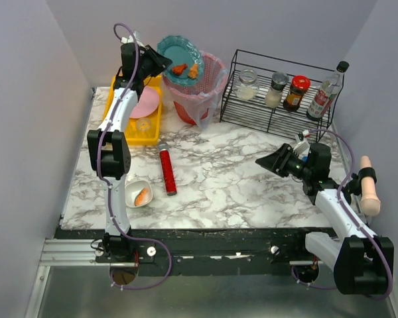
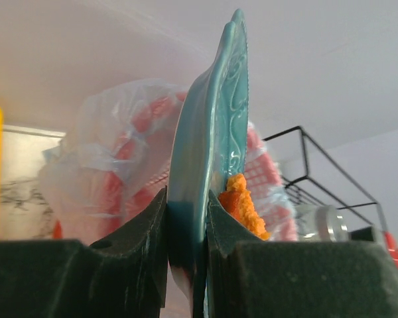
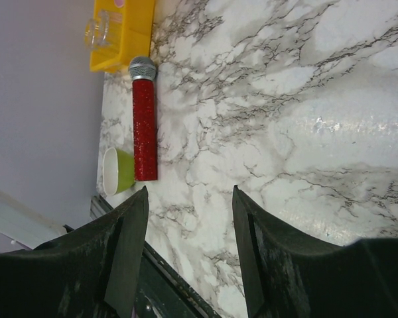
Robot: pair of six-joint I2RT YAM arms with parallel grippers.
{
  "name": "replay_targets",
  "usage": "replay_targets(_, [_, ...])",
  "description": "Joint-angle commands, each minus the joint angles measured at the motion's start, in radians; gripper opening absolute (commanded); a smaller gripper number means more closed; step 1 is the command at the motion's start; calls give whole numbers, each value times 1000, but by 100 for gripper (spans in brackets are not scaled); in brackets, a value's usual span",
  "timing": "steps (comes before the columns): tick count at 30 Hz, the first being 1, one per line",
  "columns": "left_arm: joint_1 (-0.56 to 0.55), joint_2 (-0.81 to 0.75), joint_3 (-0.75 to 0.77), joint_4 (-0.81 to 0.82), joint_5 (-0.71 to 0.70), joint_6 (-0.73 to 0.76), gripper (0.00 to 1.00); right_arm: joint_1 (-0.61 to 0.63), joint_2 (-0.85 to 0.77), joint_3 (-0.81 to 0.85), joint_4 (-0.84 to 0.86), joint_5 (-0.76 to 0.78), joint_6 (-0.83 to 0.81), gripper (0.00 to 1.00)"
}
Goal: Clear the kitchen counter
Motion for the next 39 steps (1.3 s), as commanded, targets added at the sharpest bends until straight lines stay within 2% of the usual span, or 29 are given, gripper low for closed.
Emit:
replay_targets(1, [-44,-92,54,48,-143,190,0,-6,4,-9,-16,9,-12,62])
replay_targets(9, [-134,-138,51,30,-344,449,0,-6,1,-15,-17,12,-18,61])
replay_targets(23, [-242,-267,-56,120,-567,741,0,-5,15,-15,-19,6,-23,62])
replay_targets(28, [-237,-313,-79,131,-579,727,0,-6,16,-17,-16,6,-24,62])
replay_targets(31, [-201,-365,-98,140,-498,606,0,-6,19,-18,-16,7,-24,62])
replay_targets(35, [-95,-440,-151,194,-357,404,0,-6,27,-21,-12,6,-27,62])
replay_targets(39, [8,-514,-248,231,-297,296,0,-5,41,-21,-3,3,-27,61])
